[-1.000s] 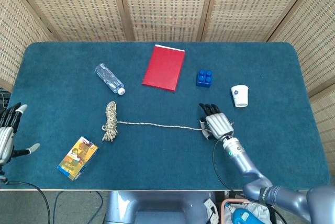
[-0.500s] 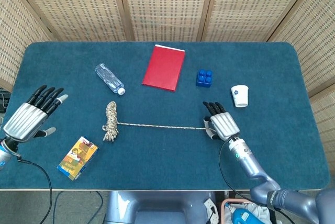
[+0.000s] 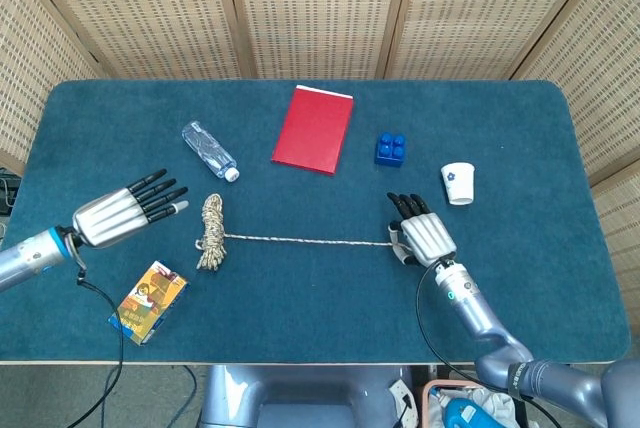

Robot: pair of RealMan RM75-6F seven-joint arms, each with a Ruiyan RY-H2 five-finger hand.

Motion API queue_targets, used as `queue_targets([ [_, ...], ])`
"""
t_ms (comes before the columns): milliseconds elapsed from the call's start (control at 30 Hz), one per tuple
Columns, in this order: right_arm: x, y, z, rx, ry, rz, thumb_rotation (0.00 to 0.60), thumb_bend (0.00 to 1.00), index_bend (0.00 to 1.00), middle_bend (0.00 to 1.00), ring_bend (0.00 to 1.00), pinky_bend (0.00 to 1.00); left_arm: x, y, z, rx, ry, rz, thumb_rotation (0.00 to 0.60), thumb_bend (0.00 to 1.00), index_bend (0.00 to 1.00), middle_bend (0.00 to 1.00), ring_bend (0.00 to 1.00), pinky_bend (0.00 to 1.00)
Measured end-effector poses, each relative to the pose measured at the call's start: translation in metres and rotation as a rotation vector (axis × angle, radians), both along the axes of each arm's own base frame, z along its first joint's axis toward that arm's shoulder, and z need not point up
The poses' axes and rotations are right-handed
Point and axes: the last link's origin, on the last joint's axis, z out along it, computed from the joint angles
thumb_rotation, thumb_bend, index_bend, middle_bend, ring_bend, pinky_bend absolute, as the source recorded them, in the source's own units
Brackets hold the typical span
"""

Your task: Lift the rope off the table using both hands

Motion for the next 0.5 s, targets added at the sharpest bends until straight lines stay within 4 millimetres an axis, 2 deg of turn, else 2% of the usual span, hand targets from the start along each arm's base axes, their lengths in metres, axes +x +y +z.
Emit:
queue_targets([
  [133, 0.001, 0.000, 0.000, -0.001, -0.002, 0.000, 0.600, 0.43, 0.66, 0.00, 0.00, 0.00, 0.014, 0.007, -0.027, -0.059, 0.037, -0.047, 0.600, 0.03, 0.05, 0.00, 0.00, 0.00],
  [367, 0.003, 0.000, 0.000, -0.002, 0.000, 0.001, 0.600, 0.43, 0.66, 0.00, 0.00, 0.00, 0.027, 0.022, -0.047, -0.059, 0.073, -0.054, 0.600, 0.04, 0.04, 0.00, 0.00, 0.00],
  [500, 0.004, -0.001, 0.000, -0.003, -0.003, -0.007, 0.600, 0.43, 0.66, 0.00, 0.00, 0.00, 0.031, 0.034, -0.059, -0.052, 0.119, -0.026, 0.600, 0.05, 0.03, 0.00, 0.00, 0.04],
])
